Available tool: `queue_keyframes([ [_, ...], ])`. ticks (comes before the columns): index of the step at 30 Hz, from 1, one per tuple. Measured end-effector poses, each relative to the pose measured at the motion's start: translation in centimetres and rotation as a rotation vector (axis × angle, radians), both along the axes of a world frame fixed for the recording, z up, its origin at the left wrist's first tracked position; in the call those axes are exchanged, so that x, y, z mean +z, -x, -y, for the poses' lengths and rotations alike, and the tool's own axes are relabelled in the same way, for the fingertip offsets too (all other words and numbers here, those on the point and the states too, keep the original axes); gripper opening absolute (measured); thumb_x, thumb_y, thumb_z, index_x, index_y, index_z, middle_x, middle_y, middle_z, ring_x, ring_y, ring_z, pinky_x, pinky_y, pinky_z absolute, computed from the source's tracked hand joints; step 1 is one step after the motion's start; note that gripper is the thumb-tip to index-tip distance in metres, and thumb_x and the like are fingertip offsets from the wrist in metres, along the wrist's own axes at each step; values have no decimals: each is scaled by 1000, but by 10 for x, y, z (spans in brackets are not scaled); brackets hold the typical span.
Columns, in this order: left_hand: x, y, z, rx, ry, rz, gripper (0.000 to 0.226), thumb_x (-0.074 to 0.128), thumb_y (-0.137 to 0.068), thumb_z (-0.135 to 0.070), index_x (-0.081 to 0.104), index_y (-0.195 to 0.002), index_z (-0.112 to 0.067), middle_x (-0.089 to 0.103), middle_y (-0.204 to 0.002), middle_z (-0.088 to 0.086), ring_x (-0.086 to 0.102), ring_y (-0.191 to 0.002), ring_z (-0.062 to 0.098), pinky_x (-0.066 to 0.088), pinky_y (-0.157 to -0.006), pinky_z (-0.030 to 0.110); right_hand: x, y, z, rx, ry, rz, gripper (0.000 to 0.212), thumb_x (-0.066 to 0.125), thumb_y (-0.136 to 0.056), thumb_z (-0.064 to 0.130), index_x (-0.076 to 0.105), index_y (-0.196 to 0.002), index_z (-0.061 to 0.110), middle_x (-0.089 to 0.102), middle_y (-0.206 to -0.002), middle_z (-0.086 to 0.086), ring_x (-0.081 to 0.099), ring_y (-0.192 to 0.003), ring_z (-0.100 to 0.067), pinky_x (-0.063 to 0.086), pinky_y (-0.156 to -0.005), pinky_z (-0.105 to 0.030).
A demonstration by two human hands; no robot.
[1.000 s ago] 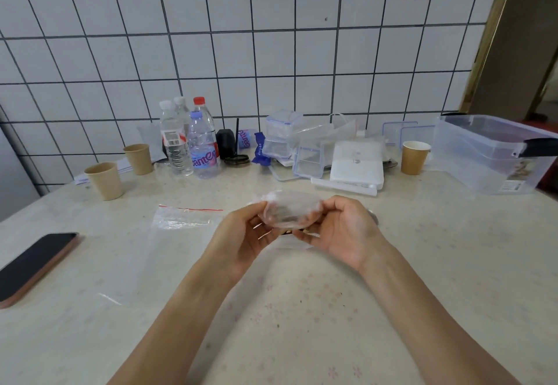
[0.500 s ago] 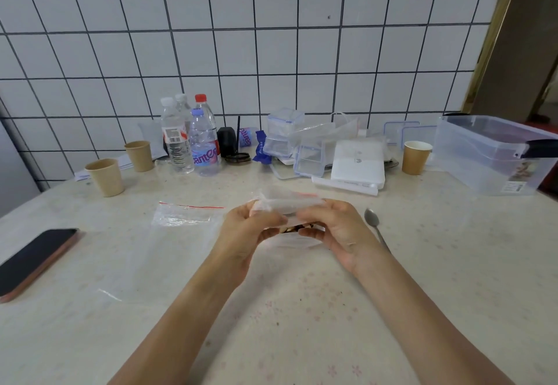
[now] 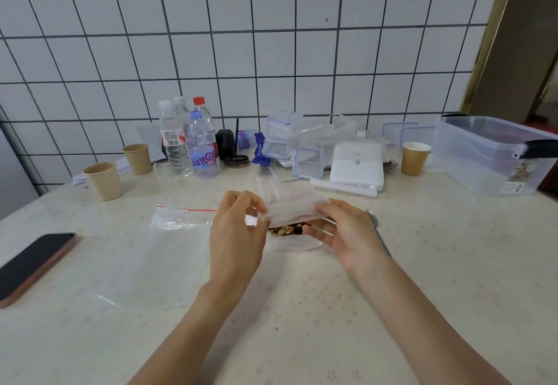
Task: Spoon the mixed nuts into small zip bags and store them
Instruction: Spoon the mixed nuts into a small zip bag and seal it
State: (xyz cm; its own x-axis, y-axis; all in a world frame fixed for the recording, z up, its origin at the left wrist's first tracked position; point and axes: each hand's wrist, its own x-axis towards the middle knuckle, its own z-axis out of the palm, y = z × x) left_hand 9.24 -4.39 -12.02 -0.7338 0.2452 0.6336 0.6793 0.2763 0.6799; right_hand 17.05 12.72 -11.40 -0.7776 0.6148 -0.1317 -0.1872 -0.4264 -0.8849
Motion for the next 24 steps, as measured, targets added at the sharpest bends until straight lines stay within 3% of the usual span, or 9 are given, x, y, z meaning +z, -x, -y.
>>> queue_keyframes([
  [2,-1,3,2,22,48,-36,31,82,-85,-11,62,-83,-35,60,-94,-18,62,-88,2,52,-65,20,1,-1,-6,54,16,-19,9,68,-89,-7,73,-92,0,76,-81,-14,73,-72,-25,63,-65,-37],
  [4,0,7,3,-6,2,77,26,83,-84,-12,65,-79,-30,66,-82,-14,63,-80,4,53,-62,21,5,-2,-10,125,17,-33,16,68,-87,-10,77,-81,2,76,-83,-14,73,-74,-24,63,-67,-37],
  [7,5,10,2,-138,-196,461,19,82,-86,-9,67,-78,-17,69,-79,-4,69,-72,14,59,-56,28,9,-5,-12,240,26,-51,17,65,-91,-6,77,-81,2,75,-87,-16,75,-79,-25,63,-70,-37],
  [10,11,11,5,-369,-344,823,16,77,-90,-7,66,-80,-12,73,-88,7,74,-80,16,62,-69,31,11,-6,-10,270,25,-31,14,61,-96,1,75,-94,0,75,-85,-14,73,-81,-26,64,-70,-37],
  [14,20,12,9,-642,-505,1179,11,67,-96,-7,72,-88,-12,77,-98,10,76,-85,19,63,-73,32,13,-5,-6,280,31,-4,15,58,-97,6,73,-99,4,75,-85,-11,70,-83,-25,60,-71,-37],
  [16,19,12,7,-663,-497,1168,22,61,-99,-7,72,-81,-14,76,-97,11,75,-85,21,63,-74,35,14,-5,-6,278,18,-1,18,56,-96,6,74,-96,7,75,-83,-9,69,-80,-23,57,-72,-35],
  [19,18,8,3,-567,-413,990,29,52,-99,-5,60,-76,-20,73,-85,5,73,-76,21,62,-70,37,14,-4,-4,267,-49,5,17,53,-94,3,66,-91,14,73,-74,-2,69,-72,-19,54,-67,-33],
  [24,20,3,5,-477,-293,777,45,37,-100,-2,68,-72,-20,71,-77,-1,70,-70,19,62,-66,39,13,-4,-2,346,-188,-24,24,55,-91,-1,59,-81,21,64,-67,2,63,-63,-15,53,-60,-31],
])
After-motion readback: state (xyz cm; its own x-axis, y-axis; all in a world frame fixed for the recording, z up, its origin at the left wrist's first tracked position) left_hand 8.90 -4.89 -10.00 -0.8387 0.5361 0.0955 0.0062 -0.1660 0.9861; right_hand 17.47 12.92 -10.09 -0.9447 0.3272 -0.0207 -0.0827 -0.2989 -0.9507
